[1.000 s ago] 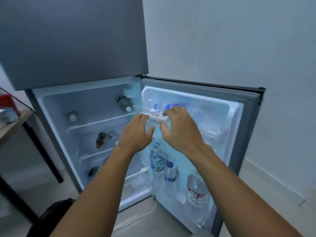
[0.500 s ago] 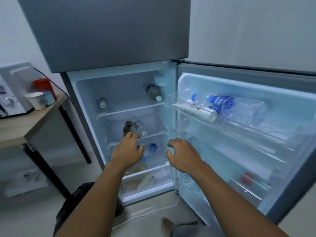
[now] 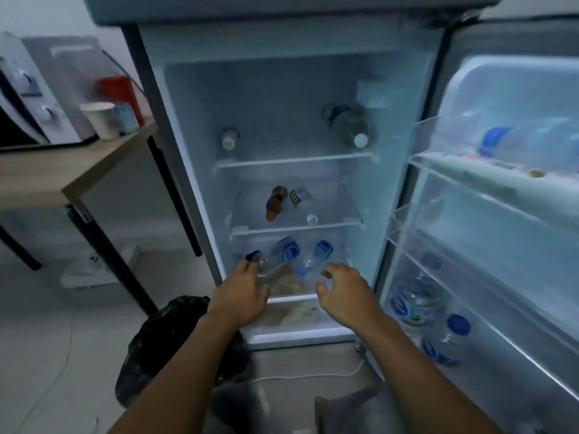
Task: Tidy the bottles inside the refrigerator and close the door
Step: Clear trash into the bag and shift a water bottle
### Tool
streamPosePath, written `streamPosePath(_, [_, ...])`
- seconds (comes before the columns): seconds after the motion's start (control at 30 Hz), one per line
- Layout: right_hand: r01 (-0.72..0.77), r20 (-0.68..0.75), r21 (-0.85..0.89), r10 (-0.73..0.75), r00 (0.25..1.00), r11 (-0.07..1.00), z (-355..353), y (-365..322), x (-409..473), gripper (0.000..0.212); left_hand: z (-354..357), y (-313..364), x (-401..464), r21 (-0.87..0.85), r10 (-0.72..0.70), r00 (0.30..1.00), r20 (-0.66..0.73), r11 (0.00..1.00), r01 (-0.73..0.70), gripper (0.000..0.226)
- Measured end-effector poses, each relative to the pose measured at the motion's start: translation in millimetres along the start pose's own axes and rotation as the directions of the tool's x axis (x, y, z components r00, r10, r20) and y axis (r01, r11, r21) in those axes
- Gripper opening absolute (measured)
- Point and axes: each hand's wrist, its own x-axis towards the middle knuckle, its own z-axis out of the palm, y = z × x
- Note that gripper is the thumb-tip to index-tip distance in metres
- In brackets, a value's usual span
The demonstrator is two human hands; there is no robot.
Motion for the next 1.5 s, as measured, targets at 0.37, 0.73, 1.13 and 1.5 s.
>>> streamPosePath(0.37, [-0.082,0.105,0.141,0.068,0.992,0.987,119.8,39.8,87.1,0.027,109.0,-49.8,88.6,-0.156,-0.082,0.996,0.035,0.984,0.086,0.036])
streamPosePath(0.73, [-0.021,0.336,0.023,0.012,0.942,1.000,204.2,63.2,166.1,0.039,153.0,-86.2,177.0,-0.158,-0.180,0.981,0.072,0.969,0.189,0.075])
streamPosePath(1.13, [-0.045,0.387,-0.178,0.112,0.915,0.983,232.8,88.2,168.6,0.069,156.6,-104.4,199.4,-0.190,-0.091,0.995,0.038,0.977,0.096,0.055])
streamPosePath(1.5, [0.111,0.192,-0.276,-0.058,0.980,0.955,242.5,79.1,164.8,0.035,173.8,-104.0,227.6,-0.179,-0.172,0.933,0.316,0.955,0.237,0.067])
